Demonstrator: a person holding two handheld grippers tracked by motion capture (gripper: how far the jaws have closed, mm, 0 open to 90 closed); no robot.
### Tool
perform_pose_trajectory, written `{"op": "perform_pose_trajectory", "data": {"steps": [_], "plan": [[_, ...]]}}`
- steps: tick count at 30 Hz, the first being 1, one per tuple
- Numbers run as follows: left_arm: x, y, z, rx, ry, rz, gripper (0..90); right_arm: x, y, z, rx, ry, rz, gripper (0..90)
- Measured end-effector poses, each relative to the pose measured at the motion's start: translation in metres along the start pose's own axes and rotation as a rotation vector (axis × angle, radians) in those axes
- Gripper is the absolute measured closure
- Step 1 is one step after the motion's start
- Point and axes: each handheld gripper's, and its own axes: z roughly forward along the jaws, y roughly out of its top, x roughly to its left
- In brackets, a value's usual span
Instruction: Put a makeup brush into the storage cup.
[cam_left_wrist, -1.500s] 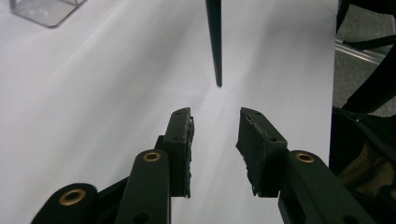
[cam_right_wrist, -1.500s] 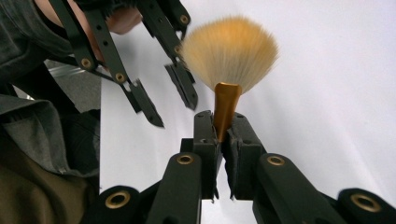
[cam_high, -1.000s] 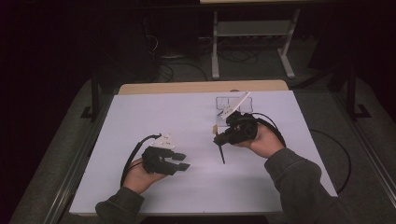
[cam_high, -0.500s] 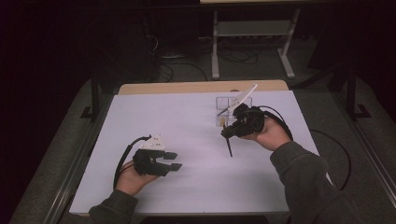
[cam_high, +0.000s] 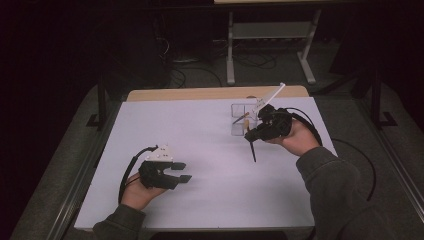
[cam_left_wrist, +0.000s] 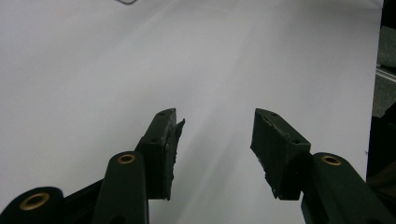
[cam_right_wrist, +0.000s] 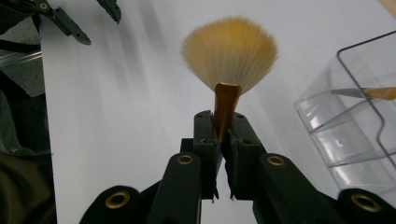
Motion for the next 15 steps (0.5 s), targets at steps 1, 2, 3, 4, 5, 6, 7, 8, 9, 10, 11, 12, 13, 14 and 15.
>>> {"op": "perform_pose_trajectory", "data": {"steps": [1,2,3,4,5,6,7,8,9,10,11,12,13,14,15], "plan": [[0.000,0.000,0.000,-0.001,0.000,0.000,49.5,-0.001,0.000,-0.001,0.000,-0.001,0.003,82.9],[0.000,-0.001,-0.001,-0.004,0.001,-0.002,49.3,-0.002,0.000,-0.002,0.001,-0.002,0.007,82.9],[0.001,-0.001,-0.001,-0.004,0.000,-0.001,49.2,-0.003,0.001,-0.003,-0.001,-0.007,0.002,82.9],[0.001,-0.001,-0.001,-0.006,0.001,-0.005,49.1,-0.004,0.001,-0.004,0.000,-0.010,0.007,82.9],[0.001,-0.001,-0.002,-0.007,0.001,-0.003,48.9,-0.005,0.001,-0.005,0.003,-0.013,0.005,82.9],[0.001,-0.002,-0.002,-0.007,0.001,-0.003,48.8,-0.007,0.001,-0.007,0.002,-0.017,0.008,82.9],[0.001,-0.002,-0.002,-0.007,0.002,-0.005,48.7,-0.008,0.002,-0.008,0.004,-0.018,0.011,82.9],[0.001,-0.002,-0.002,-0.007,0.002,-0.005,48.5,-0.009,0.002,-0.009,0.004,-0.021,0.007,82.9],[0.001,-0.002,-0.003,-0.007,0.003,-0.007,48.3,-0.009,0.003,-0.010,0.005,-0.026,0.016,82.9],[0.001,-0.002,-0.003,-0.008,0.004,-0.008,48.1,-0.010,0.003,-0.011,0.009,-0.029,0.016,82.9],[0.001,-0.003,-0.003,-0.008,0.004,-0.010,48.0,-0.012,0.004,-0.012,0.007,-0.034,0.015,82.9],[0.001,-0.003,-0.003,-0.009,0.004,-0.012,47.9,-0.013,0.004,-0.013,0.007,-0.032,0.017,82.9],[0.002,-0.003,-0.003,-0.010,0.005,-0.013,47.8,-0.014,0.005,-0.014,0.010,-0.038,0.016,82.9],[0.002,-0.003,-0.004,-0.009,0.005,-0.012,47.7,-0.014,0.006,-0.014,0.011,-0.039,0.026,82.9],[0.002,-0.003,-0.004,-0.010,0.007,-0.012,47.6,-0.016,0.006,-0.015,0.009,-0.043,0.019,82.9]]}}
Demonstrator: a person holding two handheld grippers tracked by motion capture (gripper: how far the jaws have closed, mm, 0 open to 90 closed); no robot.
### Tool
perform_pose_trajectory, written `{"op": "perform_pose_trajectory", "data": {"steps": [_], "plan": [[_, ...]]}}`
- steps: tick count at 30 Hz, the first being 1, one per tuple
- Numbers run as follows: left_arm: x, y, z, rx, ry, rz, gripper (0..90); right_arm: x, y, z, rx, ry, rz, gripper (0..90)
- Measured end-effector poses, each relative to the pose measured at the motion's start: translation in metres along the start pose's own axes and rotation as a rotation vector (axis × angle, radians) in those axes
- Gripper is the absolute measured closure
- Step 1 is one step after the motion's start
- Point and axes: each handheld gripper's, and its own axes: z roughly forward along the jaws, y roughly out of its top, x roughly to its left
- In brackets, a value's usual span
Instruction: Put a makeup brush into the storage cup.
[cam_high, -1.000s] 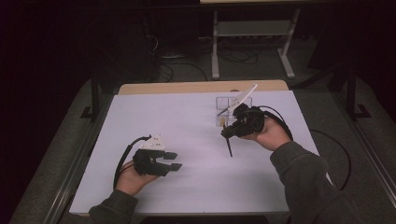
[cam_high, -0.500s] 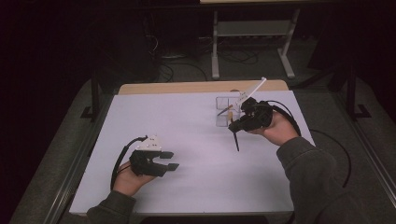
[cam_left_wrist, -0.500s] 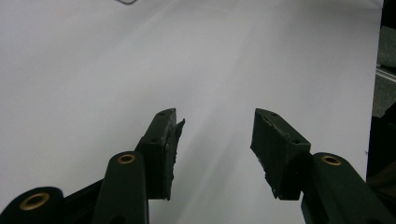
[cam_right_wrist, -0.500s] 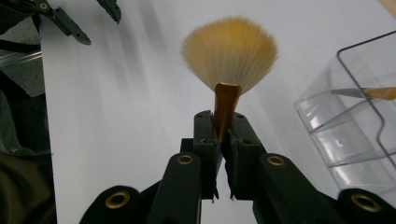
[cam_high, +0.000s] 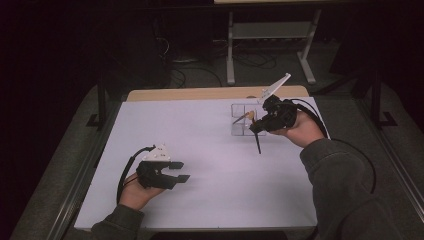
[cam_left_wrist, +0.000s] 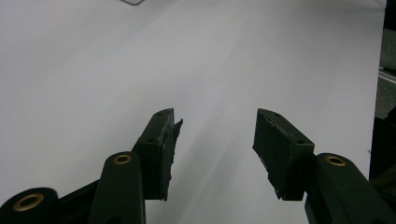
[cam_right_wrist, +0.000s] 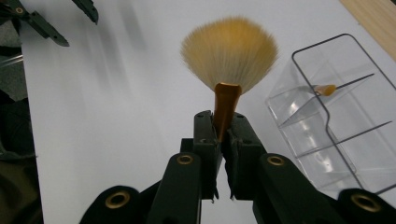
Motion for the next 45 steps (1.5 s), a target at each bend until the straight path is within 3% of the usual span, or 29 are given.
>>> {"op": "perform_pose_trajectory", "data": {"steps": [37,45], "plan": [[0.004,-0.006,-0.005,-0.027,0.014,-0.021,43.4,-0.039,0.030,-0.026,0.022,-0.108,0.042,82.8],[0.005,-0.006,-0.006,-0.028,0.019,-0.017,42.5,-0.047,0.035,-0.029,0.005,-0.118,0.054,82.8]]}}
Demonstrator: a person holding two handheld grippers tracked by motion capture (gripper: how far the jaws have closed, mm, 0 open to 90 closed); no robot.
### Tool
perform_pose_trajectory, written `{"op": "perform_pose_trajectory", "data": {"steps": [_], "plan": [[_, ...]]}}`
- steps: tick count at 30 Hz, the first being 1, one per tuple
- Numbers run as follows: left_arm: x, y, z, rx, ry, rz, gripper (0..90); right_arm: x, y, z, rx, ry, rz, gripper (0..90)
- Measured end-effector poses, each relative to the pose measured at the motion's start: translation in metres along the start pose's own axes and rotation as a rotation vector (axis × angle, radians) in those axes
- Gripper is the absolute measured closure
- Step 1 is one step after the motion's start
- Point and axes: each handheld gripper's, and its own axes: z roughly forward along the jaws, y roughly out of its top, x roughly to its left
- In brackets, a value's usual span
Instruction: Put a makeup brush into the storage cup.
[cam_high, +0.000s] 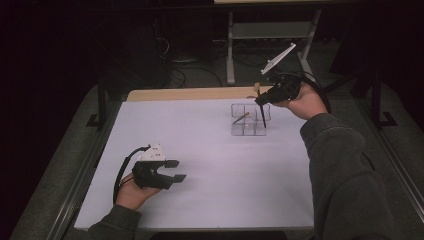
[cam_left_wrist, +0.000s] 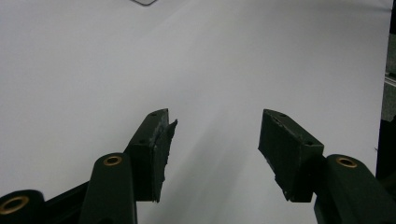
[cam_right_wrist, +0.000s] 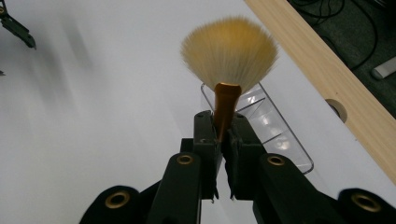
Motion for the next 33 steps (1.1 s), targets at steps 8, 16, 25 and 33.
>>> {"op": "perform_pose_trajectory", "data": {"steps": [8,16,25,33], "plan": [[0.000,0.000,0.001,0.001,-0.001,-0.005,41.8,-0.008,0.004,0.002,0.010,-0.018,0.014,82.9],[0.000,0.000,0.002,-0.003,0.001,-0.006,41.6,-0.019,0.007,-0.001,0.009,-0.050,0.036,82.8],[0.000,0.000,0.002,-0.016,0.000,-0.021,41.4,-0.028,0.012,0.004,0.003,-0.071,0.068,82.8],[0.002,-0.001,0.000,-0.011,-0.003,-0.011,40.9,-0.031,0.015,0.019,0.029,-0.090,0.062,82.8]]}}
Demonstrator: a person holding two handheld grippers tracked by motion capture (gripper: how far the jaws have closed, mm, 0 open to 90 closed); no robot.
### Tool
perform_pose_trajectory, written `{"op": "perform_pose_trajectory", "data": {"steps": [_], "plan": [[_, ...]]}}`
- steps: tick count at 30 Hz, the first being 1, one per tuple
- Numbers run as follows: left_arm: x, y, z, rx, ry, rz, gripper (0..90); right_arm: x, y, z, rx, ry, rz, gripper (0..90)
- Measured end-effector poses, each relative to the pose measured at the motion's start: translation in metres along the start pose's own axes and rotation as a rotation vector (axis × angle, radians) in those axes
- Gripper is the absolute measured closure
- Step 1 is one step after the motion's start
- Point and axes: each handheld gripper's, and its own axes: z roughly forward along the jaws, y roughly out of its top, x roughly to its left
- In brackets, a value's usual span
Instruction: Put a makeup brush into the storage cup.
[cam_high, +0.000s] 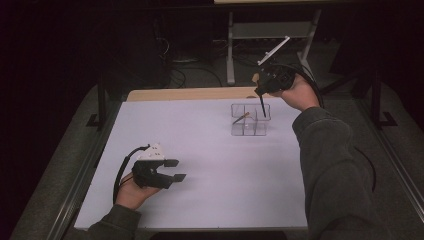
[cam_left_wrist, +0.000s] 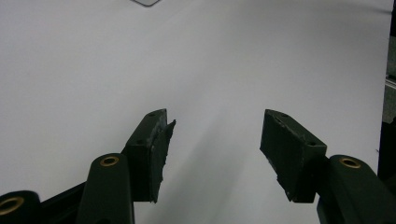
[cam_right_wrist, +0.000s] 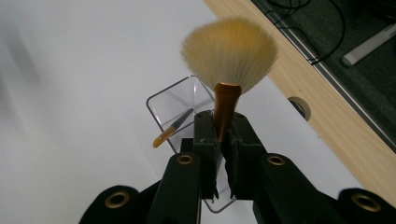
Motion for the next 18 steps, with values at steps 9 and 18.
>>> {"op": "perform_pose_trajectory", "data": {"steps": [9,18], "plan": [[-0.001,0.000,0.000,0.005,0.002,0.004,40.6,-0.002,0.000,0.010,0.006,-0.006,-0.002,82.7],[0.001,0.000,-0.001,0.007,0.005,0.004,40.5,-0.005,-0.004,0.016,0.015,-0.021,0.025,82.6]]}}
